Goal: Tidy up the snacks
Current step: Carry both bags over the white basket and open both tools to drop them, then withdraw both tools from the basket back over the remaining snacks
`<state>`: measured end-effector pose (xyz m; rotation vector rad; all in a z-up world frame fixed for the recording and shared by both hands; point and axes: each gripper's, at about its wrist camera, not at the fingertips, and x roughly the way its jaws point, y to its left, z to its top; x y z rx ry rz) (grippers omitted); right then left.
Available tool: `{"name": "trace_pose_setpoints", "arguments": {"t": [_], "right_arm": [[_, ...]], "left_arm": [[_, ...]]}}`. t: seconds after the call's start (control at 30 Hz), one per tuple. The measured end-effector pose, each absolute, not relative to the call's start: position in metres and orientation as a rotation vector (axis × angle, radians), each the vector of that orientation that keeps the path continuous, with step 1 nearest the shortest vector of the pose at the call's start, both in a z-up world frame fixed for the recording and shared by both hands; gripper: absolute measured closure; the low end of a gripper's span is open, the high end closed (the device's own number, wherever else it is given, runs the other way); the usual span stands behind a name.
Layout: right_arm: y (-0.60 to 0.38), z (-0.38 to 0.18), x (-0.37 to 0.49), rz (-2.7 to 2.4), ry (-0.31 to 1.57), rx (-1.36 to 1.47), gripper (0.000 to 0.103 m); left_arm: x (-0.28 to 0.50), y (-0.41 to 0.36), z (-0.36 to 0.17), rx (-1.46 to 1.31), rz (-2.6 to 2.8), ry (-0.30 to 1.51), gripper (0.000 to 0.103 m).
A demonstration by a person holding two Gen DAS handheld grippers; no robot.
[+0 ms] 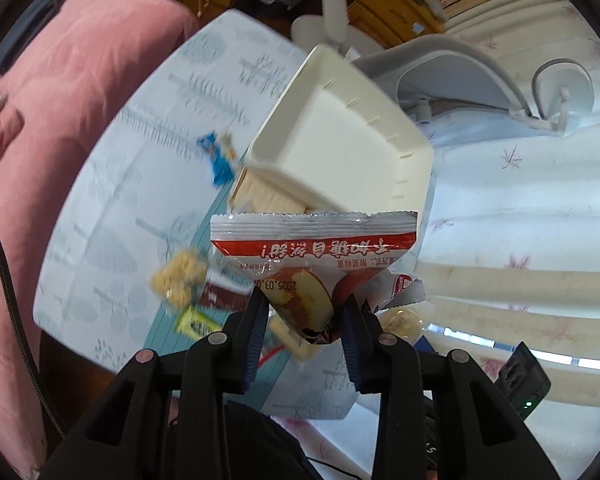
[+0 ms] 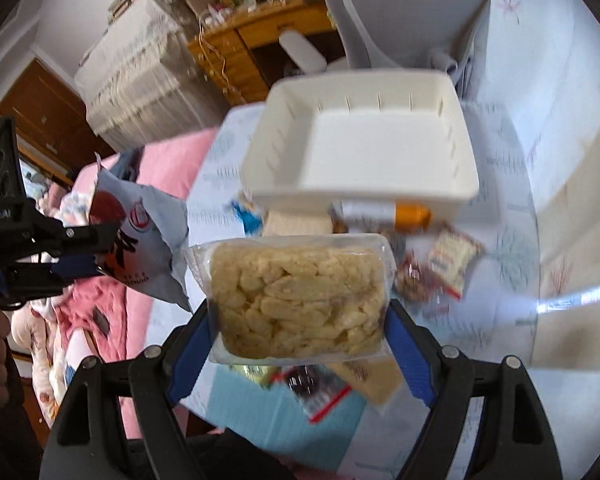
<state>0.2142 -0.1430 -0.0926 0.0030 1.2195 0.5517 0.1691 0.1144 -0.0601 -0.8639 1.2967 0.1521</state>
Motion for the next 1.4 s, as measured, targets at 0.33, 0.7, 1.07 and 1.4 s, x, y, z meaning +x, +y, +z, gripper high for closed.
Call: {"name": "trace_pose_setpoints", "arguments": {"t": [0.33,0.7,1.07,1.4], "right_arm": [[-0.127,-0.083,0.265,0.454,1.127,0.011,0.02],[-0.134,-0.103,0.312,0.368,1.069,0.135,0.02],[-0.151,-0.113,0.332,0.34,1.102,0.321,0.016],[-0.165,-0.092,0.301,0.314,1.084,0.357,0.008]], "left_arm": [[0.244,0.122,-0.06,-0.759,0.113,1.268,0.07],[0.322,0.119,-0.092,-0.729,0.001,1.247,0.07],[0.345,0.107,-0.088,-0.601,-0.029,1.239,0.034],[0.308,0.098,-0.057,-0.533,-0.034,1.207,0.034]]}}
